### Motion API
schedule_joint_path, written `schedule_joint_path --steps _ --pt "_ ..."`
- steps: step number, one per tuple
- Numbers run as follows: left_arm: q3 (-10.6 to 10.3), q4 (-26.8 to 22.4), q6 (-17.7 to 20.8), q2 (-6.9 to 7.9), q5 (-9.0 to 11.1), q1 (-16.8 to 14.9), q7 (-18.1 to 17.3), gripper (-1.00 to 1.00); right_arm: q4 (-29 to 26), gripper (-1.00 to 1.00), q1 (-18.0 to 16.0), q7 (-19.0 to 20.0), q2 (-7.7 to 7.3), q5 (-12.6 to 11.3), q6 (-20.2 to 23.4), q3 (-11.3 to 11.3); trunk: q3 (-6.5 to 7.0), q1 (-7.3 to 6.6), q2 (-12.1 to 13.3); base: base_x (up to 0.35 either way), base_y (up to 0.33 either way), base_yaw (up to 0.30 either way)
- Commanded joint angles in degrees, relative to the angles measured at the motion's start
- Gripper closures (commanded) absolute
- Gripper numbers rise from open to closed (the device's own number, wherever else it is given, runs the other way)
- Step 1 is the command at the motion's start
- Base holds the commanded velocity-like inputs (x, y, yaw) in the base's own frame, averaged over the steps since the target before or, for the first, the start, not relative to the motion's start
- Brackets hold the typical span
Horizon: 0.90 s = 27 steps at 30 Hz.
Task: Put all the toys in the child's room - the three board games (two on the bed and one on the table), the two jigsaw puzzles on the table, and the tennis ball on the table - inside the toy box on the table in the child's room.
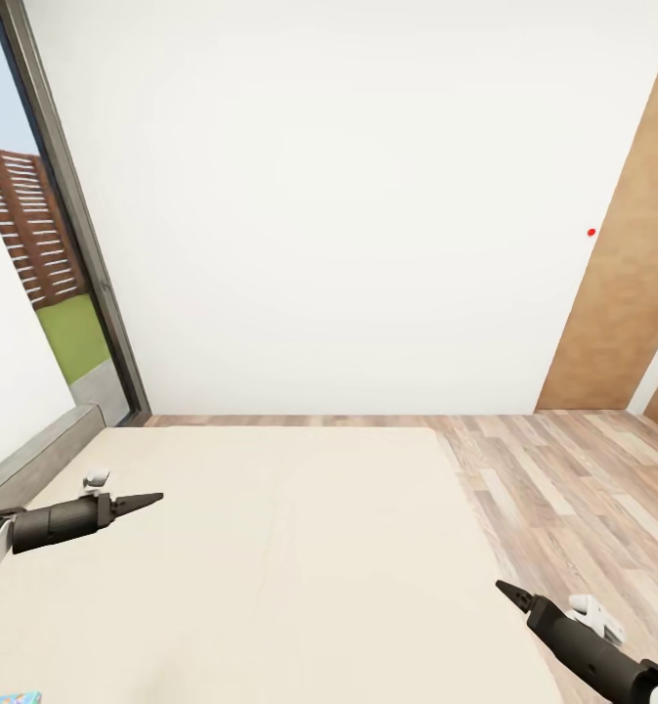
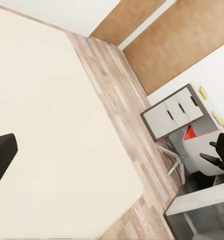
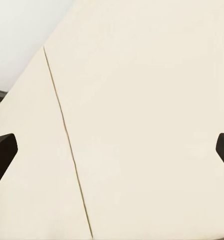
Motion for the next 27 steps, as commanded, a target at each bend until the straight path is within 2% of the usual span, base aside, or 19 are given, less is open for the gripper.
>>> schedule_joint_path --steps 1,27 --pt "-0.02 0.02 0.56 0.02 0.21 -0.04 -0.09 -1.00 -0.07 -1.00 -0.02 0.25 0.00 0.18 0.28 -0.07 -0.12 0.04 -0.12 0.000 0.279 0.000" --pt "-0.02 0.03 0.56 -0.03 0.20 -0.04 0.03 -1.00 -0.07 -1.00 -0.02 0.25 0.00 0.25 0.28 -0.07 -0.12 0.04 -0.12 0.000 0.279 0.000"
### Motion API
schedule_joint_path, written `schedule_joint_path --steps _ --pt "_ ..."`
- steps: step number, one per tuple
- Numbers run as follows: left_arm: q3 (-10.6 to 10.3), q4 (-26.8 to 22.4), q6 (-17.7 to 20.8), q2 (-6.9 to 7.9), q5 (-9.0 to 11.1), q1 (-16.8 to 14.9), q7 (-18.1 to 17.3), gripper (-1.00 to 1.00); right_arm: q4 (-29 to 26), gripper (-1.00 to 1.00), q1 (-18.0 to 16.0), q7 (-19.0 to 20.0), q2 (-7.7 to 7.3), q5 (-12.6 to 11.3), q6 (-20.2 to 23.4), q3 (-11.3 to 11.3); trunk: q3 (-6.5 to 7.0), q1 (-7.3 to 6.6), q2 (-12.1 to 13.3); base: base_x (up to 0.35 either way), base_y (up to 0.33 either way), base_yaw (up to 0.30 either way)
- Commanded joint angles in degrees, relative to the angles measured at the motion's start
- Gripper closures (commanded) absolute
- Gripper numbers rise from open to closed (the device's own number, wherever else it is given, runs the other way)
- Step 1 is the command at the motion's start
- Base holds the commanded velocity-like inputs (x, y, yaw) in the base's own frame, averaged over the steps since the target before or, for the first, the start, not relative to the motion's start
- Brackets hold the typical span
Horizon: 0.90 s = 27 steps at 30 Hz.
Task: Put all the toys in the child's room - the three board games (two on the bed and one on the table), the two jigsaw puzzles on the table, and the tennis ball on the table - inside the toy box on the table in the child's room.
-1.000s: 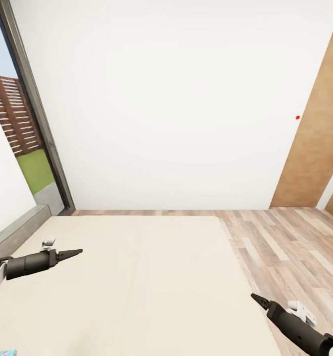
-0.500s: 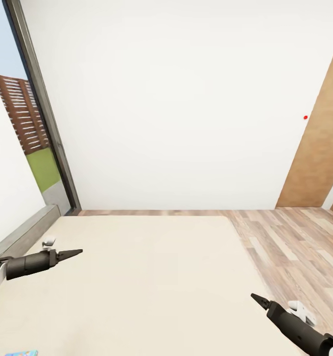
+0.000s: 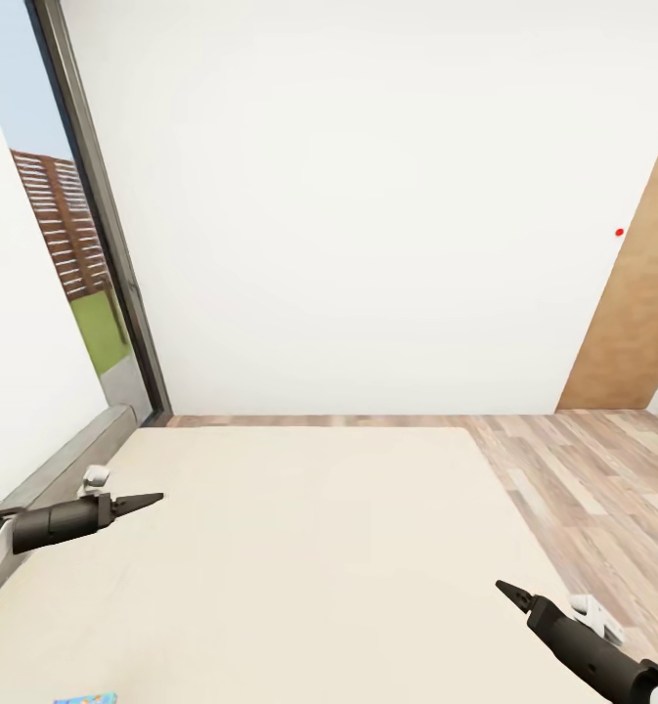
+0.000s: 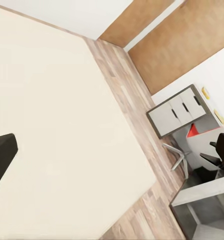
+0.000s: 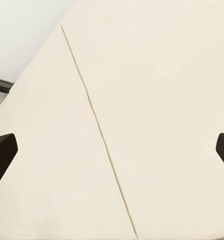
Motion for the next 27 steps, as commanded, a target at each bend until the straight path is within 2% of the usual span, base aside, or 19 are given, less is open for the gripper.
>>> schedule_joint_path --steps 1,27 --pt "0.00 0.02 0.56 0.02 0.20 -0.04 -0.07 -1.00 -0.07 -1.00 -0.02 0.26 -0.01 0.19 0.28 -0.07 -0.12 0.04 -0.12 0.000 0.278 0.000" --pt "0.02 0.02 0.54 0.02 0.14 -0.04 -0.05 -1.00 -0.15 -1.00 -0.02 0.20 0.00 -0.29 0.28 -0.16 -0.12 0.04 -0.12 0.000 0.275 0.000"
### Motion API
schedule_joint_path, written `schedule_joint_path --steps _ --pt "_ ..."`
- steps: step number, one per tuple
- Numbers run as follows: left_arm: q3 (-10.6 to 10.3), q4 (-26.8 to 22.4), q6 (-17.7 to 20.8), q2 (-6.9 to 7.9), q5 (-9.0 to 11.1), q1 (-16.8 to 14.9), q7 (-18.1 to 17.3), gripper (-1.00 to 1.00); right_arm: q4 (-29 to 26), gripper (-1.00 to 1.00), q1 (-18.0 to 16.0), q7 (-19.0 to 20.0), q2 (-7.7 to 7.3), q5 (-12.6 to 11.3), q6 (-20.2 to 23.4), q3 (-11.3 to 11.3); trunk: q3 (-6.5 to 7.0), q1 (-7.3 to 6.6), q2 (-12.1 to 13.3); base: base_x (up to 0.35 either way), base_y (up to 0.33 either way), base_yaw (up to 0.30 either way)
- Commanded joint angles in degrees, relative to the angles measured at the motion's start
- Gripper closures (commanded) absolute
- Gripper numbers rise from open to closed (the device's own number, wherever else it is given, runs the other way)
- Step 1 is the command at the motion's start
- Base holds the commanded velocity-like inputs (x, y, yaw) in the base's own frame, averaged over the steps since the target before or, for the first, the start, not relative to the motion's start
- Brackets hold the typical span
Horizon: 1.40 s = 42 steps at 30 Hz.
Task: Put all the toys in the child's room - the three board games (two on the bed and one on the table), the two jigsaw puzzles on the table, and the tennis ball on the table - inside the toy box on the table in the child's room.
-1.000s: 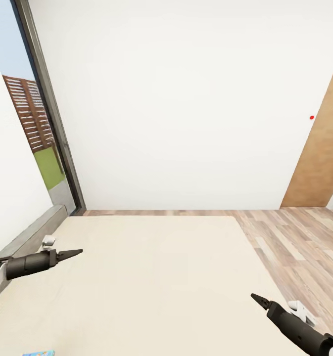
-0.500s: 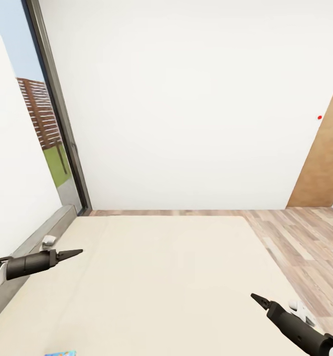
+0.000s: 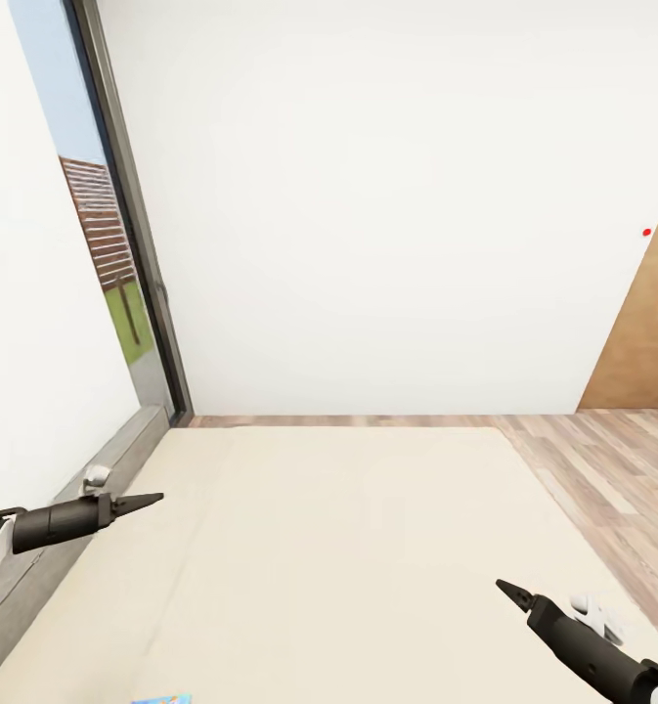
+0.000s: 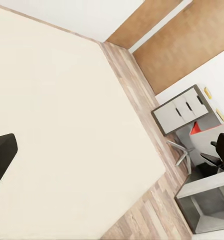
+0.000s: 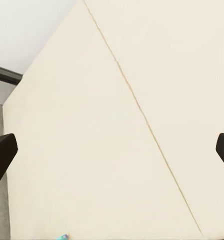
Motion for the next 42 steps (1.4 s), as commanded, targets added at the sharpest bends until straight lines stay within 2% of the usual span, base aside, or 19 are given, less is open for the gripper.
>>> schedule_joint_path --steps 1,9,38,40,42 --pt "-0.03 0.02 0.56 0.02 0.22 -0.04 -0.09 -1.00 -0.07 -1.00 -0.02 0.24 0.00 0.17 0.27 -0.07 -0.12 0.04 -0.12 0.000 0.234 0.000" --pt "-0.05 0.02 0.50 0.02 0.20 -0.04 -0.09 -1.00 -0.07 -1.00 -0.02 0.23 -0.05 0.13 0.27 -0.08 -0.12 0.04 -0.12 0.000 0.115 0.000" --pt "-0.54 0.02 0.47 -0.40 -0.13 -0.04 0.58 -1.00 -0.13 -1.00 -0.02 0.26 0.05 0.43 0.21 0.19 -0.12 0.04 -0.12 0.000 0.018 0.000" --pt "-0.69 0.03 0.56 -0.53 -0.41 -0.04 1.11 -1.00 -0.14 -1.00 -0.02 0.29 0.07 0.48 0.20 0.23 -0.12 0.04 -0.12 0.000 0.000 0.000" --pt "-0.76 0.23 0.62 -0.65 -1.76 -0.04 2.65 -1.00 -0.30 -1.00 -0.02 0.31 0.08 0.49 0.24 0.27 -0.12 0.04 -0.12 0.000 0.000 0.000"
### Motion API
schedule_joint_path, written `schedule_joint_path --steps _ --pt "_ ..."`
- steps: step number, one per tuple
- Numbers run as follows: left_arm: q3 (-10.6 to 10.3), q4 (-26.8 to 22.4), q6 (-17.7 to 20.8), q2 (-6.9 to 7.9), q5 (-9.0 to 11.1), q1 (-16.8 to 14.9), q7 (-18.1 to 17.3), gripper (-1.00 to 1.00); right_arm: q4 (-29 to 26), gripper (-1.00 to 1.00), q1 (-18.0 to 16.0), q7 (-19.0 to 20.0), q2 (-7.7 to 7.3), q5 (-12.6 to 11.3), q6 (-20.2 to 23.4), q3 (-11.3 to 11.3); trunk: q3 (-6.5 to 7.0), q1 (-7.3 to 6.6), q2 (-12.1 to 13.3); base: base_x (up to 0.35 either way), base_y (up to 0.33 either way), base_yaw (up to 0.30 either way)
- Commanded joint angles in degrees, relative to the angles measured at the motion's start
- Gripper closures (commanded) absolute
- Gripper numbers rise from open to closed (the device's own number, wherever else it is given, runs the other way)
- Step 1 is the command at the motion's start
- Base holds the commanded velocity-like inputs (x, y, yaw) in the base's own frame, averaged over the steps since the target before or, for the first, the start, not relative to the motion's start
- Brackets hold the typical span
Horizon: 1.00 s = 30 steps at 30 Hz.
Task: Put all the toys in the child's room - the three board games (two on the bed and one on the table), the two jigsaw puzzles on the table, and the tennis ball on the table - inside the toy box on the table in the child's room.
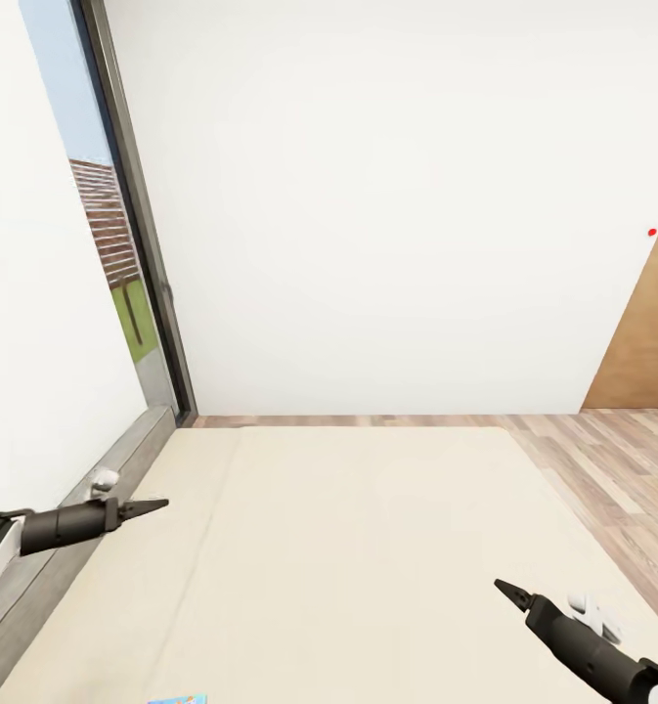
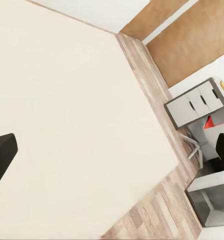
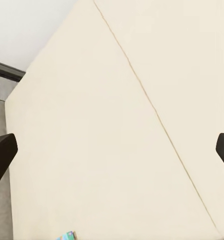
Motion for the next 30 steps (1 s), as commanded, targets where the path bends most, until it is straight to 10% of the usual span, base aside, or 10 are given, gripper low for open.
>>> schedule_joint_path --steps 1,9,18,30 --pt "-0.01 0.15 0.54 -0.03 -0.38 -0.04 0.54 -1.00 -0.13 -1.00 -0.02 0.27 0.00 0.17 0.28 -0.05 -0.12 0.04 -0.12 0.000 0.000 0.000" --pt "0.02 4.13 0.17 -3.78 -8.32 -0.03 13.68 -1.00 -0.78 -1.00 -0.02 7.20 -0.13 0.23 0.45 0.46 -0.12 0.04 -0.12 0.000 0.000 0.000" --pt "-0.02 13.50 -5.44 -5.37 -9.67 0.12 23.10 -1.00 -0.96 -1.00 0.08 20.33 -0.38 0.26 0.90 0.69 -0.12 0.04 -0.12 0.000 0.000 0.000" --pt "-0.08 16.74 -8.01 -8.42 -9.83 0.11 38.67 -1.00 -2.10 -1.00 0.56 22.99 -0.60 -0.12 1.23 0.52 -0.32 0.04 -0.12 0.000 0.000 0.000"
